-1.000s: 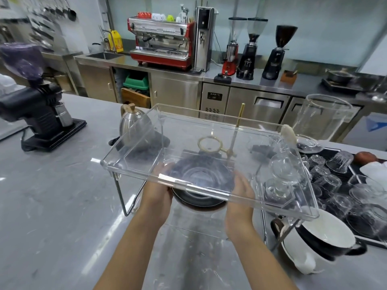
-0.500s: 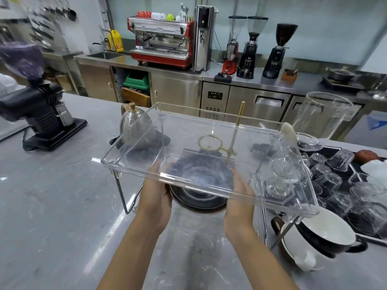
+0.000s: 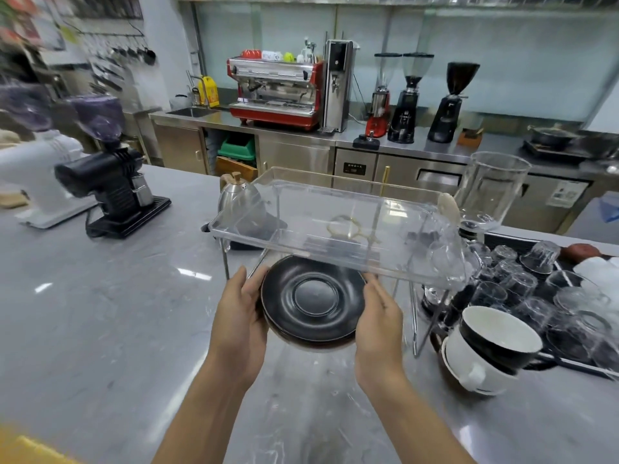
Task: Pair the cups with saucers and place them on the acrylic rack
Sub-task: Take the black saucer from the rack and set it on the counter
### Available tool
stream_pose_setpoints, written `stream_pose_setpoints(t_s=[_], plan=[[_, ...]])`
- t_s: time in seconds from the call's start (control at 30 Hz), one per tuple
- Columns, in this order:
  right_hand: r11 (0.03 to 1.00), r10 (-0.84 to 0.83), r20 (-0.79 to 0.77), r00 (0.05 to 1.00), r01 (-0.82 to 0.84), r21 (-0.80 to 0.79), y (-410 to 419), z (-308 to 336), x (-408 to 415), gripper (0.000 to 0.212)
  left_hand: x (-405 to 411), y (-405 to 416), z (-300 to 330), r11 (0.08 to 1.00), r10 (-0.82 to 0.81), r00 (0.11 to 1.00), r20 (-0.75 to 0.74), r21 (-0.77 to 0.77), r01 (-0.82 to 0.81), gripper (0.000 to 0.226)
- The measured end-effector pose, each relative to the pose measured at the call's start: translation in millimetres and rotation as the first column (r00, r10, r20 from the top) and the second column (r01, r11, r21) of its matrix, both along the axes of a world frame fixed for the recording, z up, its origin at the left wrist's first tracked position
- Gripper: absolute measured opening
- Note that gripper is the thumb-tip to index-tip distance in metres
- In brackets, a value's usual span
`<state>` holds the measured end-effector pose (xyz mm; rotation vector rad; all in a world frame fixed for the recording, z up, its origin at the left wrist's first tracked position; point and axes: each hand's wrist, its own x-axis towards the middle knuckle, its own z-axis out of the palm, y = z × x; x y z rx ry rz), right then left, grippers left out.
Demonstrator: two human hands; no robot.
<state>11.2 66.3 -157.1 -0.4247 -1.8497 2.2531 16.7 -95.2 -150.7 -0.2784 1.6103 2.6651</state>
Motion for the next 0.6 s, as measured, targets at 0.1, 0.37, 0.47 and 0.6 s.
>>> stream_pose_setpoints(t_s=[0.1, 0.37, 0.47, 0.6], plan=[[1.000, 0.020, -0.004, 1.000, -0.020, 0.024, -4.0, 0.4, 21.1, 0.040, 24.2, -5.8, -2.2, 1.000, 0.012, 1.000, 0.000, 0.006, -0.012, 0.060], [0.996, 0.057, -0.021, 0.998, -0.055, 0.074, -13.0, -9.4, 75.1, 0.039, 84.4, -16.1, -10.7, 0.999, 0.039, 0.999, 0.012, 0.014, -0.039, 0.058], [0.995, 0.048, -0.025, 0.999, -0.045, 0.085, -12.9, -14.9, 91.9, 0.038, 99.5, -17.1, -16.1, 0.999, 0.044, 0.998, 0.040, 0.021, -0.045, 0.057], [0.996, 0.012, -0.016, 1.000, -0.010, 0.094, -13.0, -26.4, 118.5, 0.036, 118.2, -17.4, -28.0, 0.999, 0.030, 0.996, 0.084, 0.011, -0.031, 0.054]])
